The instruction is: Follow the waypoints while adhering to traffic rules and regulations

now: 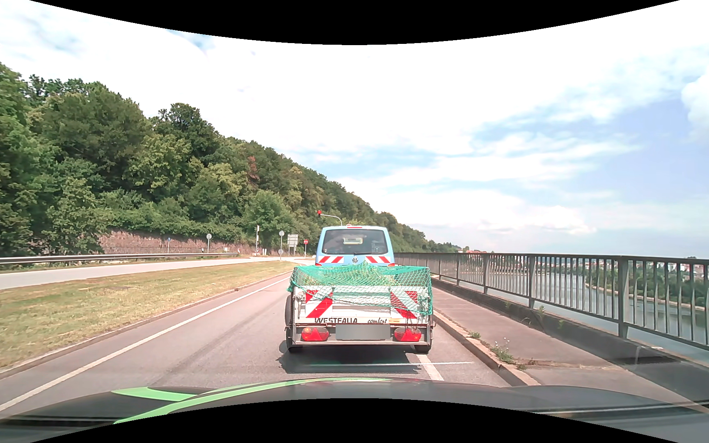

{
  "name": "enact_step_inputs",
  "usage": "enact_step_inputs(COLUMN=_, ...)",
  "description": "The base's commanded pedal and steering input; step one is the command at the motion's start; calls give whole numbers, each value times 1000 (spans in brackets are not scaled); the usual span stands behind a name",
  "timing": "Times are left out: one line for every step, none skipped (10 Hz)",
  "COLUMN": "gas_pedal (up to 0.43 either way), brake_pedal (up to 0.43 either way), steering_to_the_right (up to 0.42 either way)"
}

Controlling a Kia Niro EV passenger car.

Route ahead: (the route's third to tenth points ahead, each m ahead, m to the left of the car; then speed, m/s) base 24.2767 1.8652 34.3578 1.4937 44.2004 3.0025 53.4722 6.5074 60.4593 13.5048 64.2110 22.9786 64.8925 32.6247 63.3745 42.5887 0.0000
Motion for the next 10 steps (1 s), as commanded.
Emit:
enact_step_inputs(gas_pedal=0, brake_pedal=287, steering_to_the_right=-3)
enact_step_inputs(gas_pedal=0, brake_pedal=287, steering_to_the_right=-3)
enact_step_inputs(gas_pedal=0, brake_pedal=287, steering_to_the_right=-3)
enact_step_inputs(gas_pedal=0, brake_pedal=287, steering_to_the_right=-3)
enact_step_inputs(gas_pedal=0, brake_pedal=287, steering_to_the_right=-3)
enact_step_inputs(gas_pedal=0, brake_pedal=287, steering_to_the_right=-3)
enact_step_inputs(gas_pedal=0, brake_pedal=287, steering_to_the_right=-3)
enact_step_inputs(gas_pedal=0, brake_pedal=287, steering_to_the_right=-3)
enact_step_inputs(gas_pedal=0, brake_pedal=287, steering_to_the_right=-3)
enact_step_inputs(gas_pedal=0, brake_pedal=287, steering_to_the_right=-3)
